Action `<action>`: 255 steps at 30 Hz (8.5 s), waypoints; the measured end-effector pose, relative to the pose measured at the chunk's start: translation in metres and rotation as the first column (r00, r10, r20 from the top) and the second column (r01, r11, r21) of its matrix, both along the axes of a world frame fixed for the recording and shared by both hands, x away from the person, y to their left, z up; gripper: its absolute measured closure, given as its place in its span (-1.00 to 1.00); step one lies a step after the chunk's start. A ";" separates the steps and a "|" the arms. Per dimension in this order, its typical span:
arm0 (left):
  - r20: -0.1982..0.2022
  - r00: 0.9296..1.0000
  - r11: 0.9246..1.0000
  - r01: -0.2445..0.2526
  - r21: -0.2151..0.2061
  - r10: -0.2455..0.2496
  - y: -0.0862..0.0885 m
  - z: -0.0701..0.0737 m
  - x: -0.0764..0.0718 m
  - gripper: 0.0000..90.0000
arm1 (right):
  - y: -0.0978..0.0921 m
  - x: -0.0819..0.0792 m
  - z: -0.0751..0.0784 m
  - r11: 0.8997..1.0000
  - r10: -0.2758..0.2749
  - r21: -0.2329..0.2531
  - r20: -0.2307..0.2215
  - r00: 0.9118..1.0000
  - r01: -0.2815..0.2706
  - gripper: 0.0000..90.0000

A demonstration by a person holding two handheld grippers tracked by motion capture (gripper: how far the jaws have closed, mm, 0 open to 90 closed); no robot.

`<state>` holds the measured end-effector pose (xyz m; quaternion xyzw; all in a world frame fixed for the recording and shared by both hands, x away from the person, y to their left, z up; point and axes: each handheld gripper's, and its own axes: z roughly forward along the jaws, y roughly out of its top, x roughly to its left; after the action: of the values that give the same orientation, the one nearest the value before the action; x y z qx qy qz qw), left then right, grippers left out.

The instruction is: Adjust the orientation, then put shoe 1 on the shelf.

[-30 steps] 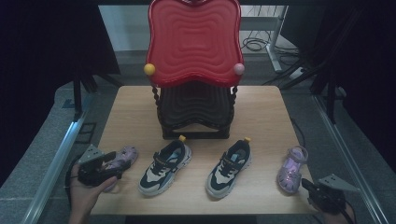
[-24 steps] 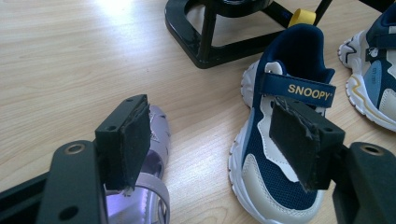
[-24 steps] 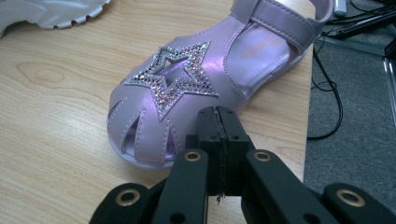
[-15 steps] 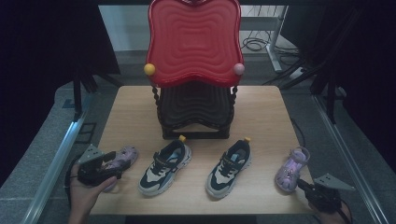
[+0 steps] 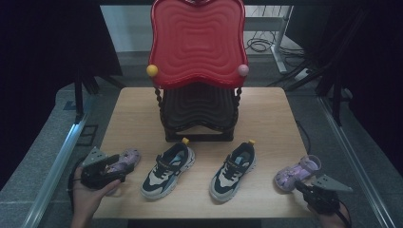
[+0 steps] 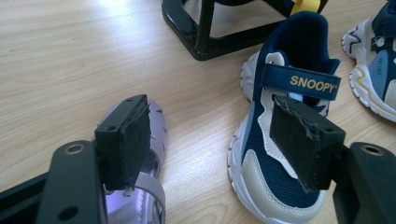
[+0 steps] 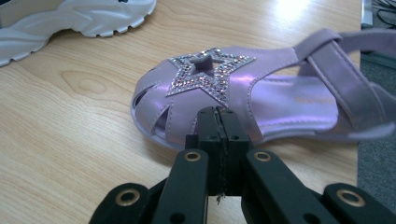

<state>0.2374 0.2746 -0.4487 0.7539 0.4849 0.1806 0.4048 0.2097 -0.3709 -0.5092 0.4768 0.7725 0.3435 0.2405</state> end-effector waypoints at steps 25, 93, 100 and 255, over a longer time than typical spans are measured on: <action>0.002 1.000 1.000 0.008 -0.001 -0.008 -0.001 0.002 -0.001 -0.34 | 0.051 0.024 0.001 0.990 -0.023 -0.139 0.025 0.999 0.026 1.00; -0.006 1.000 0.999 -0.025 -0.044 0.025 0.016 0.001 -0.008 -0.34 | -0.062 0.010 0.019 0.984 -0.132 0.129 0.082 0.988 0.120 1.00; -0.011 0.999 0.997 -0.042 -0.066 0.041 0.019 0.000 -0.011 -0.34 | -0.050 0.010 0.025 0.986 -0.021 0.165 0.092 0.996 0.005 0.72; -0.020 0.999 0.965 -0.052 -0.257 0.049 0.051 -0.019 -0.016 0.94 | -0.016 0.015 0.035 0.903 0.045 0.421 0.106 0.993 -0.086 0.91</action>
<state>0.2210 0.3255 -0.4681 0.6837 0.5259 0.1215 0.4912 0.2243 -0.3871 -0.4741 0.4750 0.6827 0.5331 0.1554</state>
